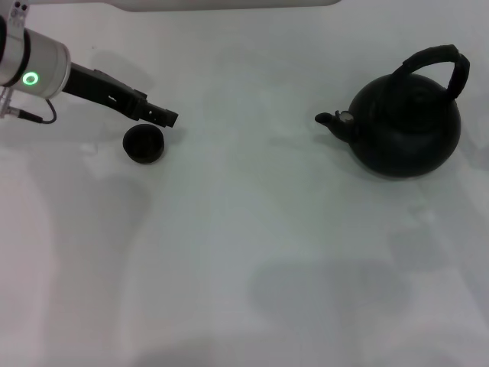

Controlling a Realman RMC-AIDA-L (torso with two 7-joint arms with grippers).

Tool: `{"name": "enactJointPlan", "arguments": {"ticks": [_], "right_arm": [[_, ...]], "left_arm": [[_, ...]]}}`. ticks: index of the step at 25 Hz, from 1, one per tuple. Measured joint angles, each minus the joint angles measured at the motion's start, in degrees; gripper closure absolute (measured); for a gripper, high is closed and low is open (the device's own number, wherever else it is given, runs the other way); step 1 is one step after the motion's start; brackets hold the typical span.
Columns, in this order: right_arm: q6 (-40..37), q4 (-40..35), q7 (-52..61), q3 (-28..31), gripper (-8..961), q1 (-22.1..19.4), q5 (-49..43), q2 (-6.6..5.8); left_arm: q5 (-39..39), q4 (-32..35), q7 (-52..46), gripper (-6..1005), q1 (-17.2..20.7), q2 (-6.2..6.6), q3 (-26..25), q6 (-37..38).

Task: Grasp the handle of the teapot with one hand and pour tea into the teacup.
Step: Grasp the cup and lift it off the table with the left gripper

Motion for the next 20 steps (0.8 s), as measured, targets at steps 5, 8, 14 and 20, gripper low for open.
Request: {"name": "enactJointPlan", "arguments": {"ticks": [5,8,14,20], "right_arm": [[0.16,-0.03,0.01,0.00,94,0.03,0.00,0.00],[0.20,-0.04,0.01,0.00,94,0.10,0.00,0.00],[0.20,-0.03,0.01,0.00,94,0.11,0.00,0.00],[0.20,-0.03,0.02,0.00,94,0.08,0.00,0.00]], "left_arm": [[1.29,0.66,-0.15,211,-0.13,0.03,0.00,-0.88],[2.34,0.72,-0.17,211,-0.21,0.03,0.00,-0.99],[3.25,1.26,-0.18,211,-0.28,-0.06,0.00,-1.26],[4.51,2.27,-0.29,212,-0.29,-0.04,0.00,-1.71]]}}
